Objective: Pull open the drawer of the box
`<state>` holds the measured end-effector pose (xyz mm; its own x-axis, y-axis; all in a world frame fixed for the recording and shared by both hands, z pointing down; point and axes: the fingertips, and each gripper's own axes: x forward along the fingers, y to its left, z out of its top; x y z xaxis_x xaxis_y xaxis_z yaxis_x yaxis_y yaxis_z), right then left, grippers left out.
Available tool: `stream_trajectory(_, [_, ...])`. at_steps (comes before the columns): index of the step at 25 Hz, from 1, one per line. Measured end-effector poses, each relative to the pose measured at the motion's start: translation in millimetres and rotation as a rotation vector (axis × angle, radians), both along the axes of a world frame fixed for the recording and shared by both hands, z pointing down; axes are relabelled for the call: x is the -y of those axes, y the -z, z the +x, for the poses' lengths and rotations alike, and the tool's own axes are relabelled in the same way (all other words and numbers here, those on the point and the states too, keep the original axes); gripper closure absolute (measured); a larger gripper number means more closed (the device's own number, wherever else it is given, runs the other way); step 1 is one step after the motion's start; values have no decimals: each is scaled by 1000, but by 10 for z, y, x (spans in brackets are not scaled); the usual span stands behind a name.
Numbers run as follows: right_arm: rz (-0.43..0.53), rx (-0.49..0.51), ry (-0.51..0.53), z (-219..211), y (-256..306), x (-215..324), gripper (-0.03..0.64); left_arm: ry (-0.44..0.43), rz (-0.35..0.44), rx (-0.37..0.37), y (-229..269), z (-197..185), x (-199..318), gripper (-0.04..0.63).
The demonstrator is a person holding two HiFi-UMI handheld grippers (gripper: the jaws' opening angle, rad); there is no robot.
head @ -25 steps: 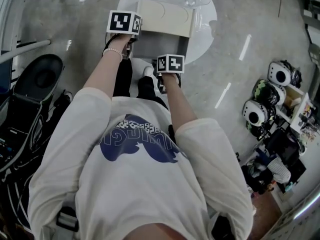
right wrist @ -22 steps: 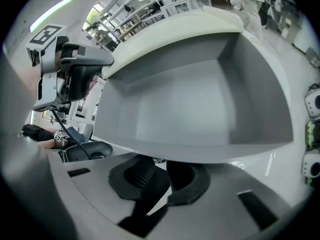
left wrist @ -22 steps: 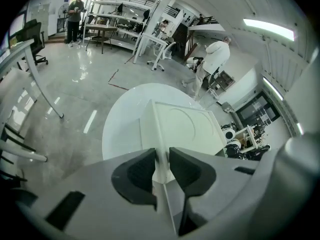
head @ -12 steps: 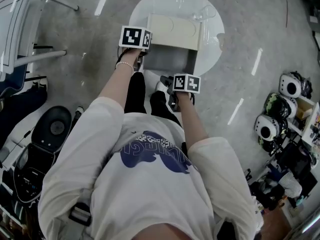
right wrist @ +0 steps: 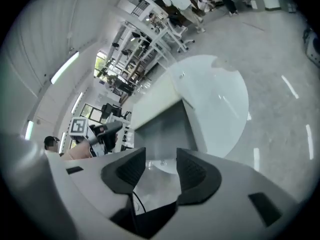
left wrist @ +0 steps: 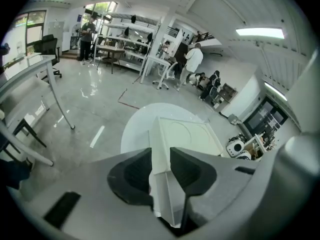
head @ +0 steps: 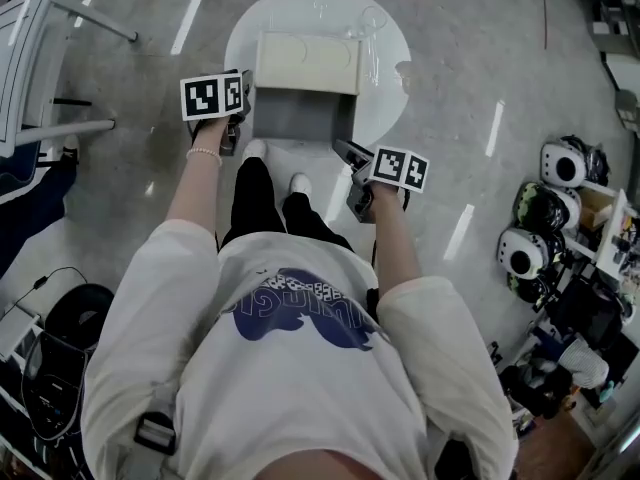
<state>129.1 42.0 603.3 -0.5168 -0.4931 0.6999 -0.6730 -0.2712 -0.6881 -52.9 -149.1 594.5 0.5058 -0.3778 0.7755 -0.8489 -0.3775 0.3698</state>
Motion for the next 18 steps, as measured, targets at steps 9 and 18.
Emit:
stream_trajectory(9, [523, -231, -151, 828, 1654, 559, 470, 150, 254, -102, 1190, -211, -491, 490])
stream_trajectory(18, [989, -528, -165, 861, 3014, 503, 585, 209, 621, -180, 2441, -107, -929, 492])
